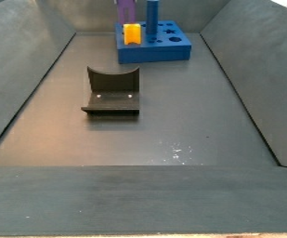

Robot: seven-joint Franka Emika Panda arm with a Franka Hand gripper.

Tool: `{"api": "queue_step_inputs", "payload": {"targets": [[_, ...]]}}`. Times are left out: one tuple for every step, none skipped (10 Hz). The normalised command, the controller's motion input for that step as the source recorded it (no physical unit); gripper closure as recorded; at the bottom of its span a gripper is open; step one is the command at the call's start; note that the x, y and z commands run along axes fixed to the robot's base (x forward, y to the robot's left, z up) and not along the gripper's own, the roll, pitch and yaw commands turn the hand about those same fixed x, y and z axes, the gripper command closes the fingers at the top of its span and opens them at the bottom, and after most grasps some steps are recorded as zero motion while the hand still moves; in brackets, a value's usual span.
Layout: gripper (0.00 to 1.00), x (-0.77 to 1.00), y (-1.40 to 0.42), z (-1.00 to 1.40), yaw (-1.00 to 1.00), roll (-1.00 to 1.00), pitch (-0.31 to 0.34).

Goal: Pick up the double-square object. Move up. Place the double-square object on the fixture. Regrasp the double-square object. Move to above the board. Insert the double-square object.
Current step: Insert the double-square object.

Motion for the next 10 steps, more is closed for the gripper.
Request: {"api": "queue_step_inputs", "payload": {"targets": [[1.00, -0.09, -0.05, -0.27, 0.03, 0.06, -0.257], [1.00, -0.12, -0.04, -0.11, 0.00, 0.03, -0.226], [1.00, -0.12, -0.06, -0.02, 0.02, 0.06, -0.211], [1.00, -0.06, -0.05, -0.06, 0.14, 0.18, -0.143], [1.00, 0.00, 0.00, -0.10, 0.18, 0.16, -0.124], [1.00, -0.01, 0.00, -0.12, 0.18, 0.12, -0.139], [1.00, -0.11, 0.00, -0.24, 0.13, 0.05, -0.213], [1.00, -0.16, 0.00, -0.23, 0.03, 0.03, -0.211], [1.00, -0.11, -0.04, -0.21, 0.00, 0.00, -0.160], [1.00, -0.07, -0.03, -0.23, 0.00, 0.00, -0.127]]}}
